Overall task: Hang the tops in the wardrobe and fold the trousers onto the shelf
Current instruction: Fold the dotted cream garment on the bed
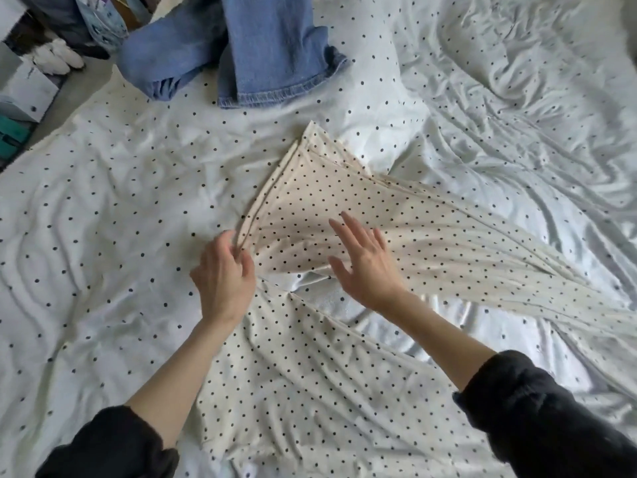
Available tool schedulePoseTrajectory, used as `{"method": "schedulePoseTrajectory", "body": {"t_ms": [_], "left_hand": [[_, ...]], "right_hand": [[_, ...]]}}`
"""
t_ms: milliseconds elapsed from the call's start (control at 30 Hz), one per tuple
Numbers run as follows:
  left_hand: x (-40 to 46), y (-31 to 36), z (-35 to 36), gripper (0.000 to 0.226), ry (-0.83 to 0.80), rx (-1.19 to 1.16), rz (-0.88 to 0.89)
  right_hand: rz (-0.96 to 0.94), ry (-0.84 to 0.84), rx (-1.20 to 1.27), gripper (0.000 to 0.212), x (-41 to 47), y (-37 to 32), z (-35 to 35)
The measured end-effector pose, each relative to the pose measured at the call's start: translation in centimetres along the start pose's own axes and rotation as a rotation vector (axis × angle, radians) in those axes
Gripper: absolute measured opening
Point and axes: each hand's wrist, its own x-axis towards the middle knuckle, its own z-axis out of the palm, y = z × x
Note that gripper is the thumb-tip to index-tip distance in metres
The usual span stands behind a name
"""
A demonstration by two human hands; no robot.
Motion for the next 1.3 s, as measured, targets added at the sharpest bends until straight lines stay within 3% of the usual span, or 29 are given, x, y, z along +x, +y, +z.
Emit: {"method": "schedulePoseTrajectory", "body": {"t_ms": [100,267,633,767,867,1100,1200,1300], "left_hand": [[-4.3,0.3,0.0,0.039,-0.011,0.028,0.188],[-12.1,1.4,0.8,0.043,-0.183,-0.010,0.527],[-27.8,6.7,5.8,0.032,-0.589,0.056,0.848],[-31.7,8.5,9.2,0.039,-0.658,0.136,0.966],[-33.4,9.9,11.5,0.045,-0.623,0.355,1.093],[-36.8,14.5,15.9,0.065,-0.569,0.797,0.957],[-37.3,15.5,16.5,0.046,-0.493,0.760,0.927],[-37.7,15.7,16.3,0.034,-0.467,0.649,0.933]], "right_hand": [[0.063,0.083,0.024,0.057,-5.0,0.3,1.4],[0.218,0.141,-0.025,0.058,-13.1,1.2,3.4],[0.762,0.319,-0.018,0.049,-34.5,10.0,4.0],[0.935,0.314,-0.041,0.044,-40.9,15.5,4.1],[0.950,0.293,-0.104,0.046,-44.0,19.9,3.3],[0.870,0.115,-0.290,0.065,-47.6,30.5,0.8],[0.823,0.077,-0.329,0.060,-47.9,33.3,0.8],[0.752,0.241,-0.339,0.040,-48.5,34.6,1.4]]}}
